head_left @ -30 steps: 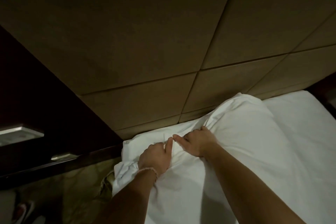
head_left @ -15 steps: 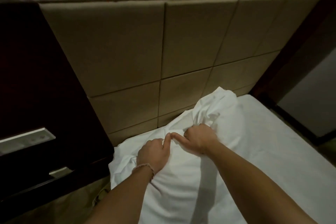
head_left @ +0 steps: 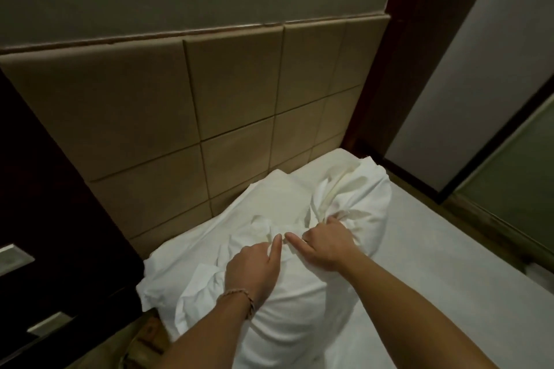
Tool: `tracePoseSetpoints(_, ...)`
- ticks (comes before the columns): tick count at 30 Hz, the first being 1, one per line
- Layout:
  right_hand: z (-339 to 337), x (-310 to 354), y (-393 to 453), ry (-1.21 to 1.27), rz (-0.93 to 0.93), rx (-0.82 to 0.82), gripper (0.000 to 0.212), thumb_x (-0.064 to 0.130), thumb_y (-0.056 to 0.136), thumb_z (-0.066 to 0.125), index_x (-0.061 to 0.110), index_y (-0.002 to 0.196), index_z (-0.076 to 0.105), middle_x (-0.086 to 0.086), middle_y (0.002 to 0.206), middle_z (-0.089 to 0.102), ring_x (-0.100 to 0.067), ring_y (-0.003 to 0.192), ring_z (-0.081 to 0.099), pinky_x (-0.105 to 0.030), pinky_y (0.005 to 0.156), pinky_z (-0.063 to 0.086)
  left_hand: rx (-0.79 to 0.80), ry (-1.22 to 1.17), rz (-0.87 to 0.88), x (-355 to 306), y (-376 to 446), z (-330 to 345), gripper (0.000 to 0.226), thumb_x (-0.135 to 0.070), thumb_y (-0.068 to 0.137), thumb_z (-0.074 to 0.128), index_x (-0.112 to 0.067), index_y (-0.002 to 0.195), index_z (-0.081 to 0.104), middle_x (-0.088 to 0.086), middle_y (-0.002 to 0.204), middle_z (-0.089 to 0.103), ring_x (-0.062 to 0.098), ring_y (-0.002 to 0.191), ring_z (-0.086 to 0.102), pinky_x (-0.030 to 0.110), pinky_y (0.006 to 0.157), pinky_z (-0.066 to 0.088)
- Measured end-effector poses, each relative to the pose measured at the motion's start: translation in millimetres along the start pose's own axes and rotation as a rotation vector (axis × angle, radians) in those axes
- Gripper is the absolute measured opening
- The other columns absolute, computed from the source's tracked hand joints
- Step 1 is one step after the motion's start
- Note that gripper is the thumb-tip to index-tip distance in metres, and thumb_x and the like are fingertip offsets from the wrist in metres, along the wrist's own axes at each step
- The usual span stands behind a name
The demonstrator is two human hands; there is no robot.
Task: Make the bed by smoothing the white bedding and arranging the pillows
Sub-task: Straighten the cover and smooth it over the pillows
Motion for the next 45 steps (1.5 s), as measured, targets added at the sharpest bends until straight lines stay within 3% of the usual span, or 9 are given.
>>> tracePoseSetpoints(5,3,-30,-41,-0.005,0.032,-0.014,0.1,0.076,0.081,-0.016,0.021,0.069,0.066,0.001,0.067,0.062,-0.017,0.067,0.055,-0.043,0.099,0.033,-0.009,0.025,0.053,-41,-25,12,0.085,-0.073,0.09,0.001,-0.023,0.086,0.069,-0.002,0.086,0.071,0.018,0.079,0.064,0.035,0.074,0.051)
tracePoseSetpoints(22,66,-108,-294,0.121,-0.01,-0.33,0.102,0.065,0.086,-0.017,0.022,0.099,0.075,-0.007,0.093,0.073,-0.025,0.095,0.062,-0.04,0.091,0.031,-0.106,0.266,0.167,-180,-249,91,0.064,-0.063,0.098,0.018,-0.02,0.108,0.065,0.008,0.095,0.072,0.029,0.091,0.067,0.036,0.073,0.049)
tracePoseSetpoints(25,90,-114,-315,0.221,-0.011,-0.426,0.09,0.06,0.097,-0.004,0.018,0.083,0.075,-0.009,0.08,0.071,-0.029,0.084,0.064,-0.04,0.082,0.033,-0.107,0.319,0.193,-188,-268,106,0.066,-0.064,0.097,0.017,-0.02,0.109,0.064,0.007,0.097,0.072,0.029,0.092,0.067,0.036,0.072,0.048)
tracePoseSetpoints(28,121,-123,-334,0.24,0.024,-0.556,0.06,0.042,0.102,0.028,0.017,0.07,0.071,-0.007,0.063,0.066,-0.026,0.066,0.064,-0.039,0.071,0.027,-0.111,0.342,0.247,-191,-287,129,0.084,-0.07,0.089,-0.001,-0.021,0.103,0.066,0.006,0.092,0.072,0.028,0.085,0.067,0.035,0.067,0.048)
tracePoseSetpoints(31,147,-138,-355,0.174,0.038,-0.577,0.041,0.032,0.096,0.038,0.018,0.081,0.073,-0.005,0.061,0.066,-0.026,0.062,0.064,-0.039,0.067,0.024,-0.086,0.32,0.277,-205,-305,154,0.089,-0.071,0.086,-0.006,-0.02,0.099,0.066,0.008,0.085,0.071,0.03,0.078,0.067,0.036,0.062,0.047)
tracePoseSetpoints(35,158,-157,-387,0.153,0.053,-0.582,0.038,0.029,0.094,0.038,0.018,0.087,0.074,-0.005,0.062,0.067,-0.025,0.061,0.064,-0.039,0.066,0.023,-0.074,0.275,0.288,-225,-327,172,0.085,-0.07,0.092,-0.001,-0.018,0.085,0.066,0.009,0.071,0.068,0.031,0.064,0.066,0.036,0.053,0.045)
tracePoseSetpoints(39,159,-161,-421,0.198,0.052,-0.603,0.037,0.03,0.095,0.038,0.02,0.082,0.071,-0.005,0.063,0.066,-0.026,0.062,0.062,-0.04,0.067,0.024,-0.068,0.24,0.299,-237,-355,181,0.079,-0.068,0.091,0.002,-0.02,0.091,0.065,0.008,0.078,0.071,0.029,0.071,0.068,0.036,0.058,0.047)
tracePoseSetpoints(43,204,-156,-458,0.341,0.08,-0.538,0.06,0.04,0.106,0.018,0.023,0.08,0.069,0.002,0.071,0.066,-0.022,0.081,0.06,-0.04,0.078,0.03,0.087,0.311,0.313,-234,-391,211,0.069,-0.063,0.099,0.015,-0.022,0.072,0.063,0.004,0.055,0.063,0.022,0.047,0.062,0.028,0.045,0.044)
tracePoseSetpoints(45,240,-153,-480,0.335,0.08,-0.476,0.06,0.04,0.106,0.016,0.024,0.085,0.069,0.006,0.079,0.066,-0.018,0.091,0.056,-0.037,0.084,0.033,0.127,0.407,0.325,-223,-415,244,0.063,-0.065,0.096,0.026,-0.022,0.077,0.068,0.004,0.057,0.063,0.023,0.048,0.062,0.032,0.048,0.048)
Point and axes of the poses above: each hand's wrist, its own y-axis towards the middle knuckle, its own z-axis out of the palm, x = y × z, the point moved 2 cm from there along y, towards the middle knuckle
